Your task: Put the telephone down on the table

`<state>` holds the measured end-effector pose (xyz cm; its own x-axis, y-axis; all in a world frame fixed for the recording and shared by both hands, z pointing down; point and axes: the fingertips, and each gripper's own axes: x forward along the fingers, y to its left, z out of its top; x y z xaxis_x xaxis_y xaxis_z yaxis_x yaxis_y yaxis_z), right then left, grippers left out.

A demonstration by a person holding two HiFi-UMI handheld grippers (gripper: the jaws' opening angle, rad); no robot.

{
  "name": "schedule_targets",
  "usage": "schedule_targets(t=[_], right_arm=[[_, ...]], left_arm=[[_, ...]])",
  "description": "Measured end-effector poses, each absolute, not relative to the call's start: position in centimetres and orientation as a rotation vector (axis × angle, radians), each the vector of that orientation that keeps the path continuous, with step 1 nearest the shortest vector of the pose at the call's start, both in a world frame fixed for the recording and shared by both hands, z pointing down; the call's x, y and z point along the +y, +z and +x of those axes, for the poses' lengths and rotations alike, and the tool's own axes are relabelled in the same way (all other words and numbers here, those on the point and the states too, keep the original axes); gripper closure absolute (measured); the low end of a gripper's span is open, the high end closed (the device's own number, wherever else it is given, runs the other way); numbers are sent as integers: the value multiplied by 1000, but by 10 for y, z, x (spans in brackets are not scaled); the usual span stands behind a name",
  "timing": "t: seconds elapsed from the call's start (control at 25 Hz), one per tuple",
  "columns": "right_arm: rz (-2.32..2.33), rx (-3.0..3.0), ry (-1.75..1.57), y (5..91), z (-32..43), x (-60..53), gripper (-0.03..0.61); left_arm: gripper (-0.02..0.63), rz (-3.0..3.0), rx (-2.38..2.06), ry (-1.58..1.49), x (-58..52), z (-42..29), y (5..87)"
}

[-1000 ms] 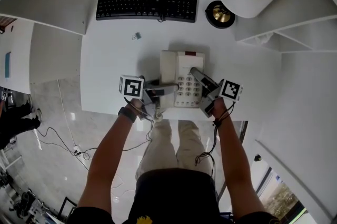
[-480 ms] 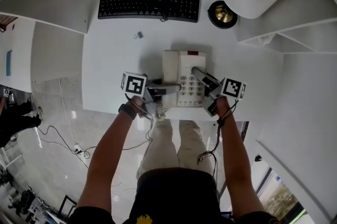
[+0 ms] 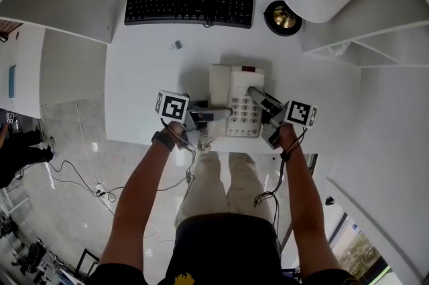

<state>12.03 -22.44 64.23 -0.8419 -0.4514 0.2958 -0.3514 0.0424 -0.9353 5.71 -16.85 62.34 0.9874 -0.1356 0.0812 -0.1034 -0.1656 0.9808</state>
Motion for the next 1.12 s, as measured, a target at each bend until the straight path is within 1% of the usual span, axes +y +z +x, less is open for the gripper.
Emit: schedule_targets(t=[0.16, 0.28, 0.4, 0.48, 0.56, 0.6, 0.64, 0.88, 1.12], right_arm=[[-818, 2177, -1923, 642, 122, -225, 342], [-704, 2022, -1945, 643, 128, -226, 371], [-659, 2040, -1933, 641, 125, -224, 371], [-741, 2124, -1909, 639, 127, -225, 367], [-967, 2302, -1857, 642, 139, -227, 366], [-1046, 2399, -1811, 641, 143, -228, 372], [-1072, 2459, -1776, 639, 143, -230, 394], [-980, 2363, -1786, 640, 145, -230, 400], [-1039, 2328, -1721, 641, 150, -229, 411]], left_arm=[[190, 1738, -177, -27, -169, 57, 624], [189, 1711, -159, -81, -172, 55, 622], [189, 1698, -165, -97, -168, 55, 622], [189, 1676, -191, -87, -166, 56, 623], [189, 1697, -201, -39, -166, 60, 623], [190, 1738, -199, 9, -165, 62, 624], [190, 1773, -194, 55, -164, 64, 625], [192, 1800, -193, 113, -161, 66, 628], [190, 1843, -243, 144, -161, 70, 631]])
